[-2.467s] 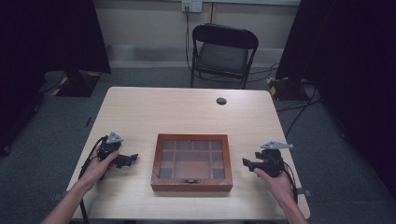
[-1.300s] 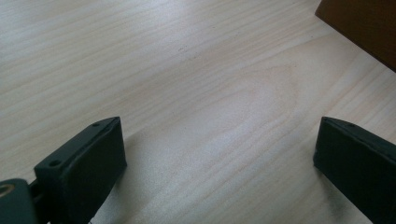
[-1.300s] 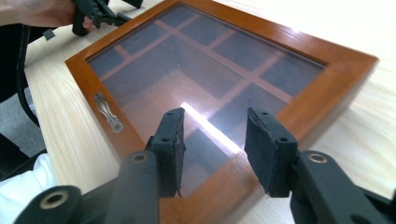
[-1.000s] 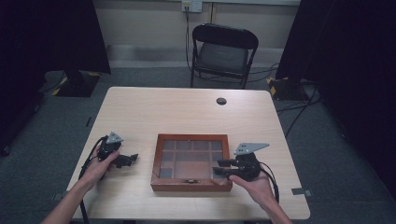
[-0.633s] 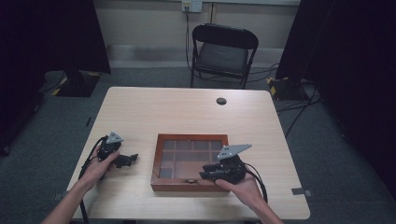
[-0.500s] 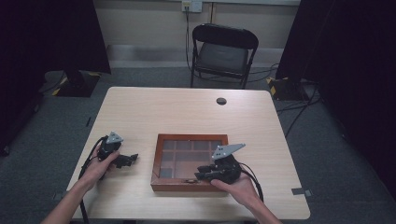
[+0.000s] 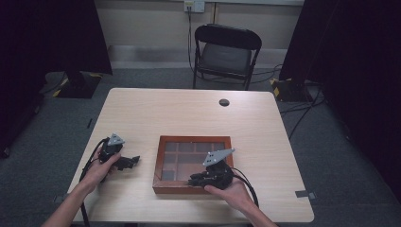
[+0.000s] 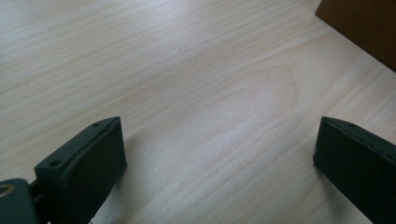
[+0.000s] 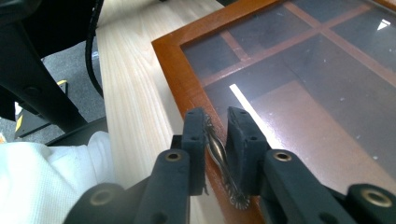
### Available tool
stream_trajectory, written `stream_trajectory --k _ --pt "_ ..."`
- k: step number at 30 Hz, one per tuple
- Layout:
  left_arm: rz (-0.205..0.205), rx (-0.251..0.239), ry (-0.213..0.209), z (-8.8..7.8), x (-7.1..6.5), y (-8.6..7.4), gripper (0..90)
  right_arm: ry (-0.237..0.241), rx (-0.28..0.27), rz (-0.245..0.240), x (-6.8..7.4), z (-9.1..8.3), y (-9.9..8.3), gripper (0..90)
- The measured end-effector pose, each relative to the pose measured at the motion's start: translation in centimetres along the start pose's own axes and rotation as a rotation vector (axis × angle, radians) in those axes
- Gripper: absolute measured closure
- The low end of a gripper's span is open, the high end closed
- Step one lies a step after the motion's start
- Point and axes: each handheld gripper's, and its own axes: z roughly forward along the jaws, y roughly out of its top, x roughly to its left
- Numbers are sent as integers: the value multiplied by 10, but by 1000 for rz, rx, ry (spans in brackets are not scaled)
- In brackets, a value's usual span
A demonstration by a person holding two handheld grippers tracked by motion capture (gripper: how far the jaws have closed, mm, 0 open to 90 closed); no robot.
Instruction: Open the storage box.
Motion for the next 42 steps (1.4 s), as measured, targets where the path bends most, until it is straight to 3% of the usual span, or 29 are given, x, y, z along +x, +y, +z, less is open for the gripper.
stream_trajectory --k 19,26,42 --pt "0 0 0 0 0 0 16 -9 18 -42 1 5 -2 815" --pt "-1 0 0 0 0 0 16 -11 32 -35 1 4 0 816" --pt "0 0 0 0 0 0 16 12 -16 -21 1 -4 11 818"
